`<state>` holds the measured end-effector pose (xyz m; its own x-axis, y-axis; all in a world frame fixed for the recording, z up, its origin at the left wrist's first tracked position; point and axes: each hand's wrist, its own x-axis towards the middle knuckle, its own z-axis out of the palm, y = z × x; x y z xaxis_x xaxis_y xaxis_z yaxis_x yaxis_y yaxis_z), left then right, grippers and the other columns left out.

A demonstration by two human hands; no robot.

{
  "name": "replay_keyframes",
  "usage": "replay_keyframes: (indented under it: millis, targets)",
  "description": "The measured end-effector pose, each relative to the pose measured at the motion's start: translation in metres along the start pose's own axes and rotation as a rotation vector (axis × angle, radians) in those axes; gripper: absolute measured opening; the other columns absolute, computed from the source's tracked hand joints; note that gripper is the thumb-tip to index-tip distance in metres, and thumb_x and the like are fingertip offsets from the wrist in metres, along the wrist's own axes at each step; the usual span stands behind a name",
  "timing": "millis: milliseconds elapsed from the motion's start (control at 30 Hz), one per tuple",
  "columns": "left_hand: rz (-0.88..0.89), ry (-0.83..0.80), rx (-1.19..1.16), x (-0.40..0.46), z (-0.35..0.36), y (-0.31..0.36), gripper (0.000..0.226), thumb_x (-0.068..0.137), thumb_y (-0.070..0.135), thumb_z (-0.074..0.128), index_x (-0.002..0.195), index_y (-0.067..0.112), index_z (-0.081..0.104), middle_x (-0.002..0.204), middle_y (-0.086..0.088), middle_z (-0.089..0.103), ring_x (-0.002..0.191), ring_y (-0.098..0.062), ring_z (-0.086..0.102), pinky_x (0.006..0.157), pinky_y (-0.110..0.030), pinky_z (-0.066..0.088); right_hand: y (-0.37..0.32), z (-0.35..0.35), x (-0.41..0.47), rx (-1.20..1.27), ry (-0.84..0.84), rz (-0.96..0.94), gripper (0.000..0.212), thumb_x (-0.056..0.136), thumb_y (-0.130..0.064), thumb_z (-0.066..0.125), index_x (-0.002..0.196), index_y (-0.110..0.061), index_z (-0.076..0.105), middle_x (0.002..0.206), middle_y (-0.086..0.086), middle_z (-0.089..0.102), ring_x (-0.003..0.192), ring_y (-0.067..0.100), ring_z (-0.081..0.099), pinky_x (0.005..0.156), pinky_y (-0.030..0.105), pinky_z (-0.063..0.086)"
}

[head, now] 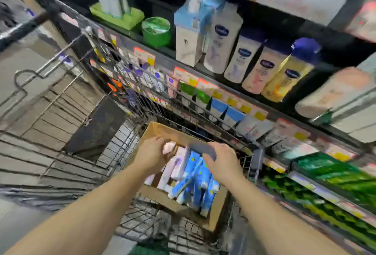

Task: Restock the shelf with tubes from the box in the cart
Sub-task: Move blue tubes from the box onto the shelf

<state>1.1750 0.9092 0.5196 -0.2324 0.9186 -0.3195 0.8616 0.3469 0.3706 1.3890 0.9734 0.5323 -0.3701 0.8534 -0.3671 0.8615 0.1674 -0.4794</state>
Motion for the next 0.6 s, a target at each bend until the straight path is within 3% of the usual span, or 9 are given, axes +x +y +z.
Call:
replay_keyframes:
  millis: [100, 233, 367, 600]
  targets:
    - [-0.021, -0.105, -0.054, 0.008, 0.038, -0.009, 0.047, 0.086, 0.046, 0.064, 0.128, 0.024, 0.058, 0.129, -0.002, 0.06, 0.118, -0.026, 0.054, 0.094, -0.036, 0.047, 0.009, 0.035, -0.003, -0.008, -0.033, 0.095, 0.044, 0.095, -0.038, 0.054, 0.135, -0.022, 0.051, 0.131, 0.006, 0.054, 0.123, 0.028, 0.047, 0.101, 0.035, 0.037]
    - [-0.029, -0.265, -0.129, 0.01, 0.097, -0.02, 0.054, 0.086, 0.042, 0.066, 0.135, 0.022, 0.053, 0.139, -0.004, 0.053, 0.13, -0.024, 0.047, 0.103, -0.032, 0.04, 0.022, 0.073, -0.003, 0.004, -0.076, 0.162, 0.045, 0.094, -0.038, 0.054, 0.135, -0.019, 0.051, 0.13, 0.01, 0.056, 0.123, 0.028, 0.048, 0.101, 0.035, 0.037]
    - [-0.042, -0.332, -0.21, 0.013, 0.15, -0.032, 0.044, 0.082, 0.034, 0.067, 0.122, 0.017, 0.062, 0.12, -0.009, 0.065, 0.11, -0.027, 0.062, 0.089, -0.037, 0.049, 0.041, 0.102, 0.005, 0.004, -0.102, 0.206, 0.044, 0.095, -0.037, 0.051, 0.135, -0.018, 0.052, 0.129, 0.011, 0.056, 0.123, 0.03, 0.048, 0.098, 0.035, 0.036]
    - [-0.174, -0.468, -0.172, 0.021, 0.212, -0.054, 0.048, 0.08, 0.037, 0.073, 0.124, 0.02, 0.06, 0.119, -0.007, 0.065, 0.111, -0.028, 0.06, 0.086, -0.035, 0.047, 0.078, 0.151, 0.016, 0.045, -0.146, 0.265, 0.043, 0.093, -0.034, 0.057, 0.134, -0.02, 0.053, 0.131, 0.009, 0.056, 0.124, 0.028, 0.049, 0.101, 0.037, 0.04]
